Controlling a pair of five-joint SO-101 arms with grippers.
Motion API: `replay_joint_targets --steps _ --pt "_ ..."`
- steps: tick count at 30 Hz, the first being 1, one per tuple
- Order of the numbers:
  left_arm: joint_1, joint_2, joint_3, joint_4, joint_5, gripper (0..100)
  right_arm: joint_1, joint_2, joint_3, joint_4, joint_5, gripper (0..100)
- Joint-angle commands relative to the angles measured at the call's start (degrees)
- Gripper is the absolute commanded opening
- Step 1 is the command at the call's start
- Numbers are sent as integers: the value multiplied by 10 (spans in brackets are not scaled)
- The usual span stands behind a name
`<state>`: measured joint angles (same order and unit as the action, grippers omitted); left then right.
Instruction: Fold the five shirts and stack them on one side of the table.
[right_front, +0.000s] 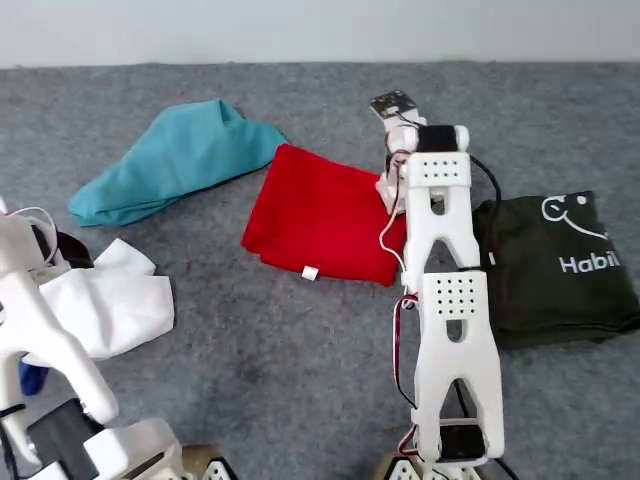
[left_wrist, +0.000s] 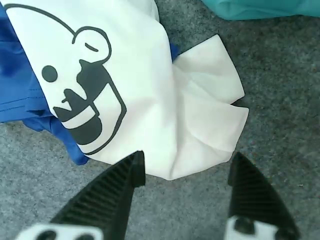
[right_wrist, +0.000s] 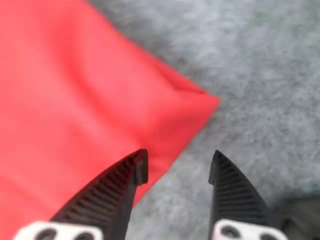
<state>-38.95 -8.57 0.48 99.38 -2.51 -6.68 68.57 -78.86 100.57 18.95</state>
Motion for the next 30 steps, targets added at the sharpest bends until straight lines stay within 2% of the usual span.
replay_joint_targets --steps 1,10,13,20,24,30 --pt "11 -18 1 6 -8 272 -7 -112 96 23 -6 210" --pt "130 -18 39 5 -12 273 -9 -201 224 24 -11 209" --pt "163 -18 65 5 -55 273 -13 -233 258 24 -11 209" --pt "202 -18 118 -4 -82 272 -15 -315 370 24 -18 210" --pt "201 -18 118 -4 -82 272 -13 -337 402 23 -73 211" --pt "201 -18 118 -2 -81 272 -12 -335 400 22 -199 211"
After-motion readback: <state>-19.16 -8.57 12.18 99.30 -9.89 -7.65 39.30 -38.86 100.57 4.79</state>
